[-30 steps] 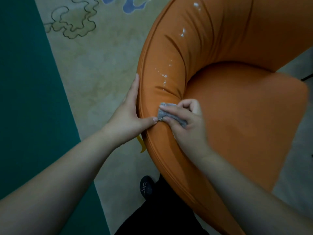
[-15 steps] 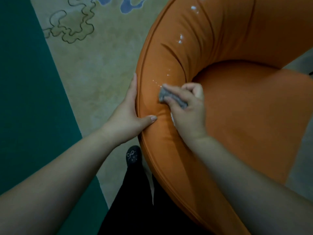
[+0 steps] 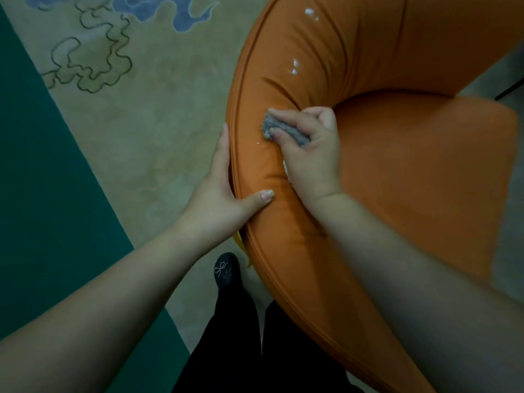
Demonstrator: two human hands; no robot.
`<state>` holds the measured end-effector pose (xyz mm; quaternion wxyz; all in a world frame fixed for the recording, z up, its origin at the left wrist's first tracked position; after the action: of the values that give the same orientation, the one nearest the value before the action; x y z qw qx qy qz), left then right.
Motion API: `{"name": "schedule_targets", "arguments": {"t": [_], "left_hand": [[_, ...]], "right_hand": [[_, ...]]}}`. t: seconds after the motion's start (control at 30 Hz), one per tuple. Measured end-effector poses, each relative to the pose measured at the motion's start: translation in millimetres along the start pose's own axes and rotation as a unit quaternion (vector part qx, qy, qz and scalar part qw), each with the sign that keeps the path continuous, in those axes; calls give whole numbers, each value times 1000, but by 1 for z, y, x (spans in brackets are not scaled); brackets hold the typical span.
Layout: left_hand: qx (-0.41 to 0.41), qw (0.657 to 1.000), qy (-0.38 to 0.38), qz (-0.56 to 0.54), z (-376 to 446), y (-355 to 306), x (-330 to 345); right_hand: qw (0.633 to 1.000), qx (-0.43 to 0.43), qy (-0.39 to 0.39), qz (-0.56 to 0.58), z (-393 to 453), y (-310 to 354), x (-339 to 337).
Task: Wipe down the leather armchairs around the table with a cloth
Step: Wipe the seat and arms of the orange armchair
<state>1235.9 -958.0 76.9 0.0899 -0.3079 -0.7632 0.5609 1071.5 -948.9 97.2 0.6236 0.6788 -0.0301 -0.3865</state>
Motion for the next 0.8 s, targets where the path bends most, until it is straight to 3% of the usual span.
{"name": "schedule_targets", "arguments": {"t": [0.17,0.37,0.6,0.8], "left_hand": [[7,999,36,1,26,-14,-11],[5,994,107,23,34,-16,-7],[-6,987,156,32,42,-16,-7],[1,991,123,55,67,-27,-17]], "right_hand": [[998,-38,48,-10,-47,6,-7],[997,-44,14,-54,12,26,14],[997,-41,37,-51,-28,21,0],[992,109,-64,-8,40,-7,-2]]}}
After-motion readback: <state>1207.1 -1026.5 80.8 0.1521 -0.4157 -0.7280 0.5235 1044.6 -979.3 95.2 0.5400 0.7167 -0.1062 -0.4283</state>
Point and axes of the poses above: each hand's wrist, its own z-axis towards the middle knuckle, its own x-axis out of the palm, y = z × x, the point moved 10 cm from there along z, towards the middle knuckle, and after that the axes turned 10 degrees about -z, right-handed, at the moved point
